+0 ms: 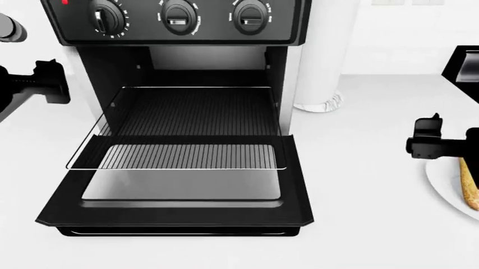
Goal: Place the baguette on the rack of the toaster oven.
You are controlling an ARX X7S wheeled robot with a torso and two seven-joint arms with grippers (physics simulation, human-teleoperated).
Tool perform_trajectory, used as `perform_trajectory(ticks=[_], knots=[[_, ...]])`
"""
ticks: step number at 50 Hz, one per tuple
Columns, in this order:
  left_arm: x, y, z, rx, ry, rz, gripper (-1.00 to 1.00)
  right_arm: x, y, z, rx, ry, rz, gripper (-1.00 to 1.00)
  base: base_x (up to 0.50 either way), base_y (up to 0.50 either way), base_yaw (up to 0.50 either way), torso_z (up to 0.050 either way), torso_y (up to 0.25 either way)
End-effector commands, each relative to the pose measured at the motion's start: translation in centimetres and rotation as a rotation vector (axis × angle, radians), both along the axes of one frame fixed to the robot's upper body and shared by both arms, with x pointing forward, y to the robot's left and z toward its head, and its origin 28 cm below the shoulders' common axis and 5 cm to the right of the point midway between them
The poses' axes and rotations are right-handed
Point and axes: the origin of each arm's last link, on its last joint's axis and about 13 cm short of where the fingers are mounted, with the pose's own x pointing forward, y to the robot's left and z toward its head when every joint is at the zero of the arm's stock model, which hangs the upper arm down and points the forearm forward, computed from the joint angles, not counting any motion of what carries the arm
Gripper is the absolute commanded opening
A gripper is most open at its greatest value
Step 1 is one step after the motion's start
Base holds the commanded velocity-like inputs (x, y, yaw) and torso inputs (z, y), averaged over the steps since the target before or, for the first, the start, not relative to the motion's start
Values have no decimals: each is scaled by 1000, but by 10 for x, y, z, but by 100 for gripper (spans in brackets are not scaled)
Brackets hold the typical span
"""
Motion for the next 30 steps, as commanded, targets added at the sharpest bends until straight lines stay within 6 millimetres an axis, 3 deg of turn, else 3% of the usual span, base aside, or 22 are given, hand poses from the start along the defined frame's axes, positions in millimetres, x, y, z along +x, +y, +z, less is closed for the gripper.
perform_trajectory(ticks=[1, 12, 30], knots=[[-4, 5, -4, -7, 16, 5, 100, 5, -10, -12, 37, 103, -81, 100, 0, 0, 0, 0, 0], [-2, 4, -7, 1, 24, 1, 100, 12, -20, -13, 85, 184, -123, 100, 0, 0, 0, 0, 0], [-5, 6, -6, -1, 20, 10, 100, 15, -46, -32, 209, 237, -193, 100, 0, 0, 0, 0, 0]])
